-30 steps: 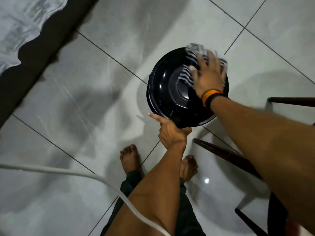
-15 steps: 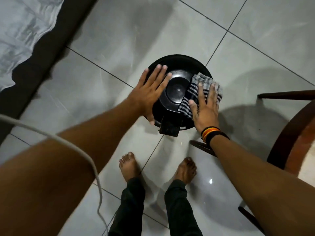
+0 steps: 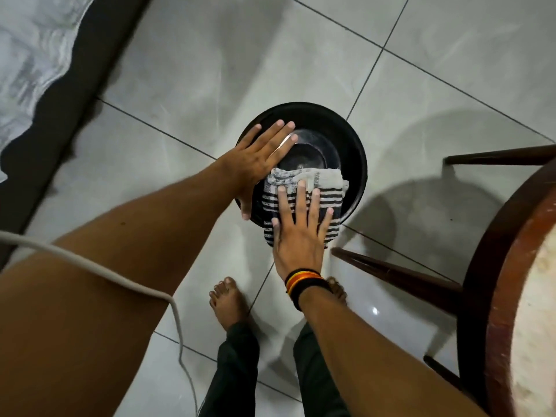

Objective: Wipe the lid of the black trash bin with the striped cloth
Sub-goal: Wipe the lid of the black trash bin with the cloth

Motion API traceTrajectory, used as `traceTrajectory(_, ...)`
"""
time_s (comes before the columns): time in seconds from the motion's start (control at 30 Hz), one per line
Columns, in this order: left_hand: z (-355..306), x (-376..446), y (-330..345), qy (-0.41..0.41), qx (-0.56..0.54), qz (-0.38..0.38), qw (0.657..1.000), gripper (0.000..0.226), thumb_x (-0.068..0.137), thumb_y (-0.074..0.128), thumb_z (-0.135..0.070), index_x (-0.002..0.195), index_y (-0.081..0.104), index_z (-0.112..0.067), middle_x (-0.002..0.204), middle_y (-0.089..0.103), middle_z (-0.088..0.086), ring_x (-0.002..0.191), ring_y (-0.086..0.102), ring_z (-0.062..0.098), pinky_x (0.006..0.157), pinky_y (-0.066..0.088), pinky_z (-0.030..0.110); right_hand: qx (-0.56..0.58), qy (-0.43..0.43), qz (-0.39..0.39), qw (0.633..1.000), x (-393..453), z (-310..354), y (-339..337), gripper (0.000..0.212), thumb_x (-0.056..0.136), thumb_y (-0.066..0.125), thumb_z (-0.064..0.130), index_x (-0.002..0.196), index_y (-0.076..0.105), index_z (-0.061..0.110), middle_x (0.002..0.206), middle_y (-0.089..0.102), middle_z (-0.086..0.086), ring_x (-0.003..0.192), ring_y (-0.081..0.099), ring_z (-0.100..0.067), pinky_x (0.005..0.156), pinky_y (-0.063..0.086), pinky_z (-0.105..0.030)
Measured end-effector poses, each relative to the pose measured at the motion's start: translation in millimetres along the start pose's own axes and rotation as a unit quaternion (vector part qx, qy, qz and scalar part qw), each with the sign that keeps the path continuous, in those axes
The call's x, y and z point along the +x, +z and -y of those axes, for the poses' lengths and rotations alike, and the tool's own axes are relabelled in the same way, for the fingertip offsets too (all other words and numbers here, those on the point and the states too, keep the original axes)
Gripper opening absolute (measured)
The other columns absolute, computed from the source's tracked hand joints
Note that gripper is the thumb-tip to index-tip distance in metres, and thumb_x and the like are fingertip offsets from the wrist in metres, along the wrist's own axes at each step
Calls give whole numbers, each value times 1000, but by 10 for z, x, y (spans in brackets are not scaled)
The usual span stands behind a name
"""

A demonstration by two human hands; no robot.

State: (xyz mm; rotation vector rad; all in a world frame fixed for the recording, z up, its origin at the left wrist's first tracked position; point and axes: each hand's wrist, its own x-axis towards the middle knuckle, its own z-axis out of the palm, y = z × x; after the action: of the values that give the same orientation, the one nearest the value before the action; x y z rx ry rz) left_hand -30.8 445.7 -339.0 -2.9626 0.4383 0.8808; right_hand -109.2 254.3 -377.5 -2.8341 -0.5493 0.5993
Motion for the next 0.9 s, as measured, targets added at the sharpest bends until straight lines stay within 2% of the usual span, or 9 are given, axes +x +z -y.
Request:
traceTrajectory(0.13, -64, -25, 37, -31, -28, -3, 999, 183, 39, 96, -70, 166, -19, -7, 175, -26, 18, 163, -21, 37, 134, -4, 56, 5, 46, 0, 999, 47, -391, -185, 57, 106, 21, 46, 161, 8, 36, 172, 0, 0, 159, -1, -27, 124, 9, -63)
traceTrajectory(0.23, -266, -164, 173, -88, -84, -7, 993, 182, 40, 95, -72, 166, -18, -4, 174, -26, 19, 163, -22, 38, 133, -5, 58, 24, 64, 7, 998, 413, -472, -393, 58, 106, 24, 45, 161, 10, 34, 172, -4, -2, 158, -4, -31, 125, 8, -62)
traceTrajectory(0.33, -631, -310, 289, -192, -172, -17, 966, 181, 43, 94, -74, 165, -19, -2, 173, -28, 20, 162, -25, 40, 132, -3, 62, -2, -14, 36, 999, 1014, -397, -622, 59, 107, 26, 43, 161, 5, 37, 172, -7, -1, 158, -8, -32, 124, 4, -64)
traceTrajectory(0.43, -974, -380, 326, -302, -278, -35, 911, 180, 45, 96, -69, 164, -23, -4, 172, -32, 18, 161, -29, 39, 132, -4, 63, -66, -154, 80, 983, 1392, -244, -728, 58, 107, 25, 43, 160, 1, 39, 172, -8, 0, 158, -8, -32, 123, 5, -65)
traceTrajectory(0.53, -1065, -373, 323, -345, -334, -48, 876, 179, 46, 98, -64, 165, -22, -4, 173, -32, 17, 161, -30, 38, 132, -7, 61, -94, -215, 86, 968, 1496, -266, -752, 58, 107, 26, 46, 160, 3, 41, 172, -3, 3, 159, -2, -29, 124, 11, -61)
traceTrajectory(0.63, -1061, -325, 307, -356, -335, -43, 871, 178, 48, 98, -65, 165, -22, -5, 173, -32, 17, 161, -30, 37, 132, -7, 60, -4, -111, 37, 993, 1345, -493, -727, 59, 107, 29, 46, 161, 9, 36, 172, 4, 0, 158, 5, -28, 127, 13, -50)
traceTrajectory(0.73, -1078, -322, 310, -363, -333, -41, 869, 178, 48, 97, -65, 164, -24, -6, 172, -33, 16, 161, -30, 37, 132, -7, 59, 120, 28, 12, 992, 858, -557, -583, 61, 108, 31, 43, 162, 10, 26, 172, 3, -9, 158, 2, -30, 129, 10, -46)
traceTrajectory(0.83, -1088, -340, 336, -361, -333, -51, 870, 172, 55, 93, -69, 165, -23, -5, 173, -32, 17, 161, -28, 38, 133, -5, 60, 77, 97, -2, 992, 264, -335, -357, 62, 107, 26, 41, 162, 2, 26, 171, -3, -13, 158, -1, -34, 128, 8, -52)
traceTrajectory(0.9, -1092, -335, 366, -360, -330, -69, 870, 159, 67, 85, -70, 165, -21, -4, 173, -30, 18, 162, -27, 39, 132, -6, 60, 37, 71, 14, 997, -1, -148, -229, 63, 105, 26, 30, 162, -1, 29, 171, -8, -11, 157, -7, -36, 127, 3, -56)
